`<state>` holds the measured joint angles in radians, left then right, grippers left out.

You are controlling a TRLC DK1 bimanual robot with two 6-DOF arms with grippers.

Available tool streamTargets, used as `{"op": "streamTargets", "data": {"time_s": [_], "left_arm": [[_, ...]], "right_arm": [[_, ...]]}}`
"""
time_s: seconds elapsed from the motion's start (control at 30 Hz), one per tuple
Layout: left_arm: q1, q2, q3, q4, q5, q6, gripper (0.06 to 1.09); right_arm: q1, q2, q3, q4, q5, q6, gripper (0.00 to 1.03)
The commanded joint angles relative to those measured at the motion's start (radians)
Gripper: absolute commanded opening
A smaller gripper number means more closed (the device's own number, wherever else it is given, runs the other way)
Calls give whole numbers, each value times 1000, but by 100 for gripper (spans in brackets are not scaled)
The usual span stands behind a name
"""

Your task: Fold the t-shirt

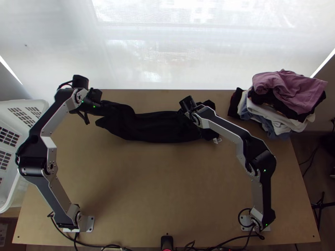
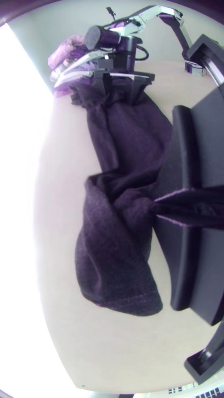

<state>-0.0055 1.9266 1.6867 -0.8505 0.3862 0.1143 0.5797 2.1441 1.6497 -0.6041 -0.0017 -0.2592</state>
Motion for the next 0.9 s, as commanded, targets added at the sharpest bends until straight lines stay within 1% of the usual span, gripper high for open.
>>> {"op": "streamTargets", "data": {"time_s": [0.0,0.17,0.27,0.47,0.6,0.87], "left_arm": [[-36,-63,163,-27,60,-25,9],[-77,-83,197,-28,98,-28,9],[-100,-83,199,-30,103,-28,9],[-149,-57,226,-19,105,-25,9],[-192,-29,271,-5,105,-34,9],[-286,20,338,77,103,-87,9]], "right_arm": [[0,25,-2,-2,2,0,98],[0,39,-4,-2,3,0,98],[-1,39,1,-2,3,2,98],[-18,-66,25,-16,0,11,98],[-41,-145,87,-123,-3,12,98],[-112,-311,107,-246,-29,32,98]]}}
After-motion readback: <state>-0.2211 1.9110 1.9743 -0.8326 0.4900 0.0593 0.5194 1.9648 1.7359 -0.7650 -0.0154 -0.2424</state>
